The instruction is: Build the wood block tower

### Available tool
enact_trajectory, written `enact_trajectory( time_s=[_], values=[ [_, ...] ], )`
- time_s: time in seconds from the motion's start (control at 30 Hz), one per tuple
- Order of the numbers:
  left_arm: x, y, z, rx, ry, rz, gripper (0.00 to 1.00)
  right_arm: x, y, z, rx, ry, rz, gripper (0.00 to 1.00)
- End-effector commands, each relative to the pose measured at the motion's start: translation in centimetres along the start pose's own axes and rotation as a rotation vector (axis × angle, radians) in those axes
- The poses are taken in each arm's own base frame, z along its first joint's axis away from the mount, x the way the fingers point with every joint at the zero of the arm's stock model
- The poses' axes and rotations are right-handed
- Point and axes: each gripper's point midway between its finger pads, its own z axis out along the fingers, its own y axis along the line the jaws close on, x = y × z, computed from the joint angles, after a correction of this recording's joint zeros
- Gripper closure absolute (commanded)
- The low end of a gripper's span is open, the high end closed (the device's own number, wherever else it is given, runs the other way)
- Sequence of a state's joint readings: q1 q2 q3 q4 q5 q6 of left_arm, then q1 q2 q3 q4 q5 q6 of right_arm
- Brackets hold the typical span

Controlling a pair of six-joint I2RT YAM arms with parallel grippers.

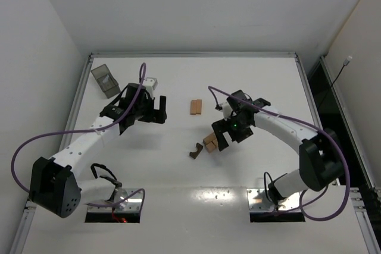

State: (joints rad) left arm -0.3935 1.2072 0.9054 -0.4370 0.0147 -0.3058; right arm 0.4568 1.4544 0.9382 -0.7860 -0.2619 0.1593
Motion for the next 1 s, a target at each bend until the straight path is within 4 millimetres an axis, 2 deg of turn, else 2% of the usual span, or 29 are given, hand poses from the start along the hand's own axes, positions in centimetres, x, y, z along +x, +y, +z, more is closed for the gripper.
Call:
enact_trajectory(
  time_s=[0.0, 0.07, 0.13, 0.2, 0.23, 0.3, 0.43, 0.67, 0.7, 0.87, 0.97],
  values=[
    [-0.8, 0.6, 0.0, -0.017, -0.030, -0.034, 0.00, -2.0, 0.0, 0.7, 0.114, -0.034, -0.015, 0.05],
    [-0.6, 0.7, 0.3, -0.019, -0.021, -0.034, 0.00, -2.4, 1.8, 1.7, 0.102, -0.028, -0.075, 0.05],
    [-0.5, 1.1, 0.4, -0.027, -0.023, -0.041, 0.00, -3.8, 2.5, 2.0, 0.133, -0.065, -0.123, 0.05],
    [-0.6, 1.4, 0.4, -0.034, -0.025, -0.047, 0.00, -4.0, 2.6, 2.7, 0.164, -0.055, -0.136, 0.05],
    [-0.2, 1.5, 0.5, -0.036, -0.016, -0.048, 0.00, -4.6, 2.4, 2.9, 0.195, -0.070, -0.137, 0.05],
    [-0.1, 1.3, 0.5, -0.027, -0.014, -0.048, 0.00, -4.3, 1.4, 3.6, 0.240, -0.045, -0.124, 0.05],
    [0.2, 1.0, 0.8, -0.007, 0.003, -0.048, 0.00, -4.8, 0.0, 3.8, 0.324, -0.064, -0.110, 0.02],
    [0.4, 0.8, 1.2, 0.000, 0.014, -0.058, 0.00, -5.4, 0.9, 5.2, 0.294, -0.036, -0.099, 0.01],
    [0.4, 0.8, 1.2, 0.000, 0.014, -0.058, 0.00, -5.6, 1.7, 5.2, 0.265, -0.040, -0.108, 0.01],
    [0.7, 0.9, 1.4, 0.000, 0.015, -0.058, 0.00, -5.3, 3.4, 5.7, 0.199, -0.021, -0.138, 0.01],
    [0.7, 0.9, 1.4, 0.000, 0.015, -0.058, 0.00, -5.4, 3.8, 5.5, 0.195, -0.029, -0.148, 0.01]
  ],
)
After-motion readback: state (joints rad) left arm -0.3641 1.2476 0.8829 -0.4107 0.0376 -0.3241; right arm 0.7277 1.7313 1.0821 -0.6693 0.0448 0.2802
